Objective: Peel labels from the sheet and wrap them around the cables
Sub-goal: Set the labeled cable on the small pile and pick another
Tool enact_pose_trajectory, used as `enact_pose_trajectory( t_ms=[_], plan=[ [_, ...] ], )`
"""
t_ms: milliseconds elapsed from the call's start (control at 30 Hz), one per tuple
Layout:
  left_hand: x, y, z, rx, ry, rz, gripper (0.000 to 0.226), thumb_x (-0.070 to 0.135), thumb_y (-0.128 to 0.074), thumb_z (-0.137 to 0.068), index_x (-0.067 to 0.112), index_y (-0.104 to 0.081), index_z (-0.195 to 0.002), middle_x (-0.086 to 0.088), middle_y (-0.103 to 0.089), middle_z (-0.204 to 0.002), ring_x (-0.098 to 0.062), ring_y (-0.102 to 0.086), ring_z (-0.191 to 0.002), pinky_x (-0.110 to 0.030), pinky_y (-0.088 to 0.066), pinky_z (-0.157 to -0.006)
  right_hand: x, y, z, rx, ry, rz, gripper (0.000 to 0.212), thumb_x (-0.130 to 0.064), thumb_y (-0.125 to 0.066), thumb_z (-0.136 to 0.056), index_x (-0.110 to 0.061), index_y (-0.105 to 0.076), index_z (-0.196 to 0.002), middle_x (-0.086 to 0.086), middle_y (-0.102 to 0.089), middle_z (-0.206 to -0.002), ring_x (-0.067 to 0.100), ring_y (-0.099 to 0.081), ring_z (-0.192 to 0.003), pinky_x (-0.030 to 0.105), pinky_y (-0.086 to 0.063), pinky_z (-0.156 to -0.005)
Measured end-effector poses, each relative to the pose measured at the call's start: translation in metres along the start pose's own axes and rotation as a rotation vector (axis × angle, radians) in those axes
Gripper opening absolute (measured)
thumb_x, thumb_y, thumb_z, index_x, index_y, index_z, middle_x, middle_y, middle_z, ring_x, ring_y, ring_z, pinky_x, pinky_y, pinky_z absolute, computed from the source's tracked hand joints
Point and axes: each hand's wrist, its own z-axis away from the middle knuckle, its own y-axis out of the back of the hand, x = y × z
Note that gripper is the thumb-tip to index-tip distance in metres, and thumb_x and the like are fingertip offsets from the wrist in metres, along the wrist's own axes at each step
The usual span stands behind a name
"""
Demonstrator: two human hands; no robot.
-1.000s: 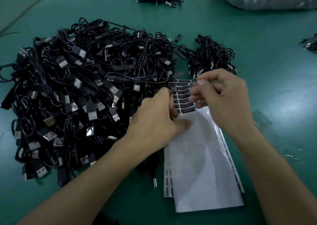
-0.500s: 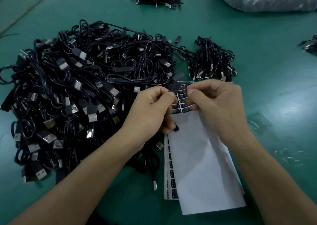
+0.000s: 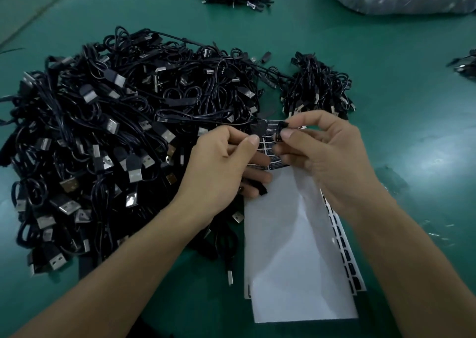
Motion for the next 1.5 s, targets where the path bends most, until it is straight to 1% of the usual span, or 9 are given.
enact_pose_trajectory(
  t_ms=[233,400,567,800,900,1067,1233,1400,1500],
  plan=[
    [0.003,0.001,-0.001,0.011,0.024,0.019,0.015,0.013,-0.06,-0.099,0.007,-0.068,-0.087,-0.005,-0.07,-0.063,-0.022,-0.071,-0.055,-0.027,-0.057,-0.045,-0.001,-0.001,0.001,-0.028,0.013,0.027,0.02,-0.001,-0.071,-0.088,-0.02,-0.071,-0.08,0.005,-0.07,-0.077,0.02,-0.067,-0.079,0.024,-0.056,-0.07],
    [0.004,0.0,0.0,-0.01,0.064,0.047,0.013,0.013,-0.053,-0.103,0.008,-0.064,-0.097,-0.007,-0.074,-0.071,-0.021,-0.074,-0.061,-0.029,-0.057,-0.049,-0.003,-0.001,0.002,0.003,0.023,0.021,0.02,-0.004,-0.075,-0.085,-0.022,-0.074,-0.078,-0.008,-0.068,-0.073,0.004,-0.056,-0.065,0.017,-0.049,-0.063],
    [0.006,0.002,0.0,-0.062,0.097,0.041,0.015,0.005,-0.051,-0.101,0.01,-0.064,-0.1,-0.007,-0.075,-0.072,-0.02,-0.074,-0.063,-0.028,-0.058,-0.051,-0.004,-0.001,0.003,-0.036,-0.033,-0.004,0.012,-0.002,-0.074,-0.084,-0.014,-0.073,-0.085,0.0,-0.066,-0.069,0.008,-0.056,-0.064,0.016,-0.044,-0.057],
    [0.011,0.011,-0.004,-0.197,0.155,0.04,0.019,0.007,-0.05,-0.103,0.013,-0.067,-0.108,-0.007,-0.078,-0.083,-0.017,-0.076,-0.073,-0.025,-0.061,-0.06,-0.006,-0.004,0.004,-0.002,-0.071,-0.06,0.027,0.003,-0.076,-0.08,-0.022,-0.071,-0.07,0.0,-0.069,-0.065,0.009,-0.061,-0.056,0.015,-0.043,-0.049],
    [0.012,0.014,-0.004,-0.262,0.174,0.04,0.02,0.008,-0.051,-0.103,0.013,-0.069,-0.109,-0.007,-0.078,-0.088,-0.015,-0.076,-0.078,-0.023,-0.061,-0.064,-0.004,-0.006,0.005,-0.007,-0.066,-0.021,0.024,0.003,-0.078,-0.079,-0.02,-0.071,-0.075,0.002,-0.069,-0.064,0.009,-0.062,-0.055,0.015,-0.043,-0.049],
    [0.013,0.019,-0.005,-0.342,0.191,0.012,0.02,0.009,-0.052,-0.102,0.014,-0.071,-0.107,-0.005,-0.079,-0.096,-0.015,-0.076,-0.087,-0.022,-0.061,-0.069,-0.002,-0.005,0.005,-0.003,-0.095,-0.004,0.031,0.001,-0.078,-0.08,-0.016,-0.06,-0.099,0.003,-0.072,-0.069,0.01,-0.064,-0.06,0.016,-0.045,-0.053],
    [0.013,0.022,-0.006,-0.385,0.198,-0.007,0.02,0.01,-0.052,-0.103,0.012,-0.069,-0.113,-0.005,-0.078,-0.101,-0.016,-0.076,-0.092,-0.022,-0.06,-0.072,-0.003,-0.005,0.007,-0.003,-0.05,0.041,0.034,0.001,-0.077,-0.082,-0.018,-0.051,-0.093,0.003,-0.074,-0.071,0.01,-0.066,-0.063,0.018,-0.048,-0.058],
    [0.012,0.022,-0.007,-0.381,0.201,-0.011,0.019,0.012,-0.052,-0.103,0.011,-0.068,-0.114,-0.004,-0.078,-0.102,-0.016,-0.076,-0.092,-0.023,-0.061,-0.073,-0.004,-0.007,0.009,0.026,0.03,0.181,0.036,-0.004,-0.079,-0.081,-0.02,-0.047,-0.087,0.0,-0.074,-0.071,0.011,-0.066,-0.066,0.036,-0.055,-0.076],
    [0.013,0.021,-0.006,-0.363,0.2,0.002,0.017,0.012,-0.052,-0.103,0.009,-0.066,-0.112,-0.005,-0.078,-0.101,-0.016,-0.076,-0.09,-0.023,-0.06,-0.071,-0.005,-0.008,0.009,0.029,0.026,0.183,0.036,-0.005,-0.079,-0.081,-0.02,-0.047,-0.086,-0.001,-0.073,-0.07,0.01,-0.066,-0.065,0.036,-0.054,-0.074]
  ],
)
